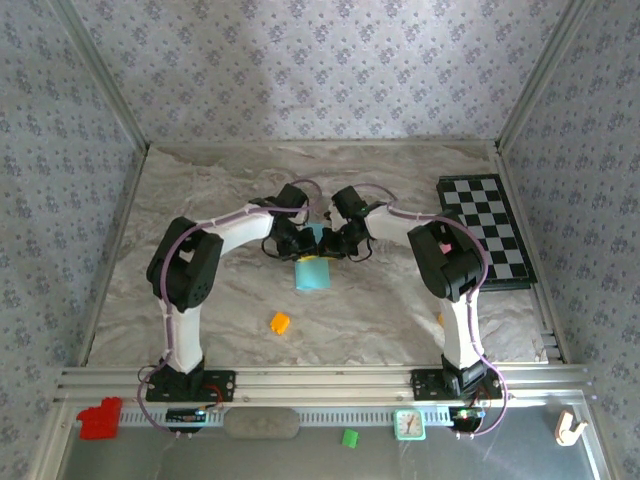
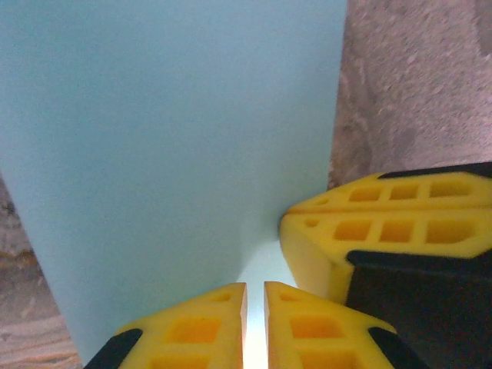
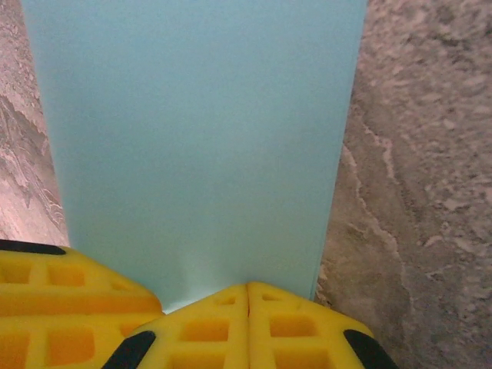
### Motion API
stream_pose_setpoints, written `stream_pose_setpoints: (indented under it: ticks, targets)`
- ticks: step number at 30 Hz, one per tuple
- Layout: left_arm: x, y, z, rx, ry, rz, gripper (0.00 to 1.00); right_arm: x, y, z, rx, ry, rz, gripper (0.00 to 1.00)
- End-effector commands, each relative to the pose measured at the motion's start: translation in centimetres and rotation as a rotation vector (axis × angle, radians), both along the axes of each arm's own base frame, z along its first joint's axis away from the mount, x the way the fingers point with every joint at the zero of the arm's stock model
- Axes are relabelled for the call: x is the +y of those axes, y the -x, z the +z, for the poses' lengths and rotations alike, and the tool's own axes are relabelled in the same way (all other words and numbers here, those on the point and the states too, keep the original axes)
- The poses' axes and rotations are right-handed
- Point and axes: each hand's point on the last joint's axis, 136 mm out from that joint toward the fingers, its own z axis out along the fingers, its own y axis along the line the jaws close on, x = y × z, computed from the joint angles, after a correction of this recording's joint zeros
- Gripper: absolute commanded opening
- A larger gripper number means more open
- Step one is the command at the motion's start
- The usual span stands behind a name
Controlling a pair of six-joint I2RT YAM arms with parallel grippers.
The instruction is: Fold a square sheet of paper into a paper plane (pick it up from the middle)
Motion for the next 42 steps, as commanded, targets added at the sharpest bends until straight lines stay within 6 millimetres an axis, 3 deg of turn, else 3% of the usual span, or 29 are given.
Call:
stream_pose_setpoints:
  ticks: [1,9,15,22,29,32,37,42]
  targets:
    - [0.2,0.1,-0.8,0.017,-0.047,-0.02,0.14,-3.1,2.9,-4.6,0.126,0.193,-0.001,0.05]
    - [2.0,0.9,-3.0,0.047,-0.141,-0.024,0.11,-4.0,2.9,-4.9,0.118,0.254,0.0,0.05]
    - [4.0,1.4,-4.2,0.068,-0.157,-0.025,0.11,-5.9,3.2,-6.0,0.123,0.373,-0.02,0.05]
    - [6.9,1.7,-4.1,0.077,-0.122,-0.024,0.12,-7.1,3.8,-7.2,0.143,0.438,-0.022,0.05]
    - [10.2,1.4,-2.8,0.067,-0.152,0.038,0.12,-7.8,3.1,-6.8,0.115,0.488,-0.03,0.05]
    - [9.4,0.8,-0.6,0.017,-0.097,0.05,0.12,-7.7,3.2,-6.8,0.113,0.49,-0.022,0.05]
    - [5.6,-0.4,3.4,-0.08,0.074,0.028,0.12,-7.8,3.3,-6.9,0.117,0.491,-0.017,0.05]
    - [2.1,-0.9,3.2,-0.066,0.18,-0.024,0.13,-7.5,3.4,-7.1,0.123,0.486,-0.003,0.05]
